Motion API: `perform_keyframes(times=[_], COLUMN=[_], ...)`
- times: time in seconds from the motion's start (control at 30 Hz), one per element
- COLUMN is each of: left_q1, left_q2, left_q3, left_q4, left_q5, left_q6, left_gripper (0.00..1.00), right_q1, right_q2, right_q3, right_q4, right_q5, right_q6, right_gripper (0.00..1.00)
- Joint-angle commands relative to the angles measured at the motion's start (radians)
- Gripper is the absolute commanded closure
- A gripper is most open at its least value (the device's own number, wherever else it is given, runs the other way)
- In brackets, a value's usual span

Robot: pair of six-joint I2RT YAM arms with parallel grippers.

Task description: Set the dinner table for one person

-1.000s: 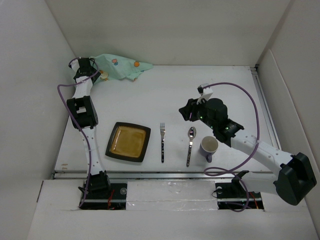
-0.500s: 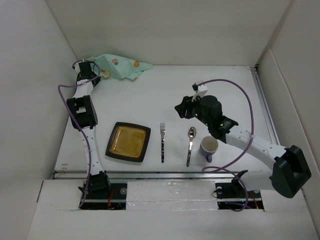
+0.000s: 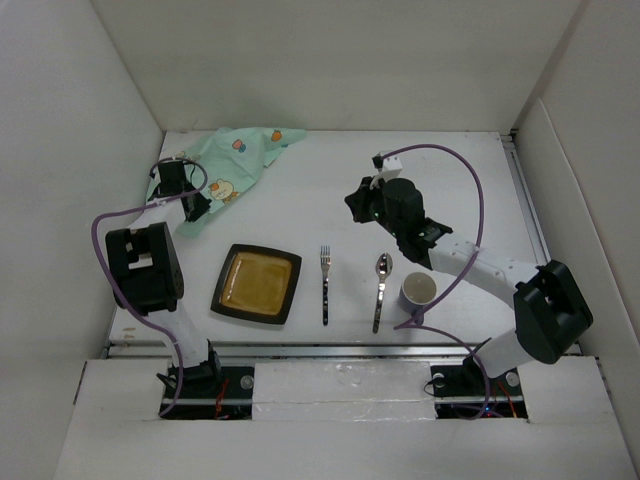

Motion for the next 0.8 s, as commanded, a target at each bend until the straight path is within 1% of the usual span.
perform_keyframes(times=[0.0, 0.07, 0.1, 0.13, 0.17, 0.2, 0.23, 0.27, 0.3, 0.33, 0.37, 0.4, 0.47, 0.5, 0.6, 0.67, 0.73, 0.77], left_q1=[0.012, 0.001, -0.008, -0.008, -0.021, -0.022, -0.022, -0.022, -0.022, -0.022, -0.022, -0.022, -0.008, 0.003, 0.024, 0.024, 0.024, 0.024], left_q2=[-0.183, -0.242, -0.298, -0.321, -0.34, -0.383, -0.413, -0.441, -0.511, -0.545, -0.582, -0.651, -0.716, -0.778, -0.889, -0.94, -1.041, -1.041], left_q3=[-0.086, -0.083, -0.059, -0.039, -0.011, 0.033, 0.046, 0.049, 0.035, 0.02, 0.004, -0.041, -0.094, -0.147, -0.242, -0.285, -0.399, -0.399], left_q4=[0.058, 0.058, 0.058, 0.052, 0.036, 0.006, -0.002, 0.001, 0.004, 0.012, 0.012, 0.016, 0.022, 0.03, 0.039, 0.041, 0.052, 0.058], left_q5=[0.037, 0.061, 0.077, 0.086, 0.097, 0.118, 0.127, 0.135, 0.144, 0.143, 0.146, 0.15, 0.152, 0.164, 0.158, 0.15, 0.146, 0.146], left_q6=[0.003, 0.006, 0.009, 0.013, 0.018, 0.02, 0.018, 0.012, 0.004, 0.001, -0.006, -0.019, -0.031, -0.039, -0.06, -0.085, -0.121, -0.132], left_gripper=[1.0, 1.0, 1.0, 1.0, 1.0, 1.0, 1.0, 1.0, 1.0, 1.0, 1.0, 1.0, 1.0, 1.0, 1.0, 1.0, 1.0, 1.0], right_q1=[-0.001, 0.01, 0.022, 0.022, 0.031, 0.031, 0.031, 0.031, 0.031, 0.031, 0.031, 0.031, 0.031, 0.031, 0.031, 0.031, 0.031, 0.031], right_q2=[0.045, 0.048, 0.054, 0.057, 0.065, 0.07, 0.079, 0.085, 0.091, 0.112, 0.128, 0.143, 0.21, 0.235, 0.336, 0.392, 0.505, 0.505], right_q3=[0.061, 0.045, 0.042, 0.042, 0.045, 0.051, 0.056, 0.067, 0.076, 0.088, 0.105, 0.142, 0.186, 0.249, 0.315, 0.372, 0.434, 0.465], right_q4=[0.088, 0.105, 0.108, 0.107, 0.091, 0.084, 0.075, 0.062, 0.058, 0.05, 0.032, 0.024, 0.001, -0.016, -0.039, -0.05, -0.073, -0.094], right_q5=[0.001, -0.013, -0.012, -0.007, -0.003, -0.001, 0.008, 0.016, 0.02, 0.036, 0.043, 0.049, 0.057, 0.054, 0.039, 0.008, 0.002, 0.007], right_q6=[0.035, 0.039, 0.038, 0.038, 0.035, 0.03, 0.025, 0.025, 0.021, 0.021, 0.019, 0.018, 0.018, 0.022, 0.045, 0.062, 0.093, 0.093], right_gripper=[1.0, 1.0, 1.0, 1.0, 0.93, 0.89, 0.85, 0.77, 0.71, 0.64, 0.52, 0.47, 0.38, 0.37, 0.31, 0.3, 0.3, 0.3])
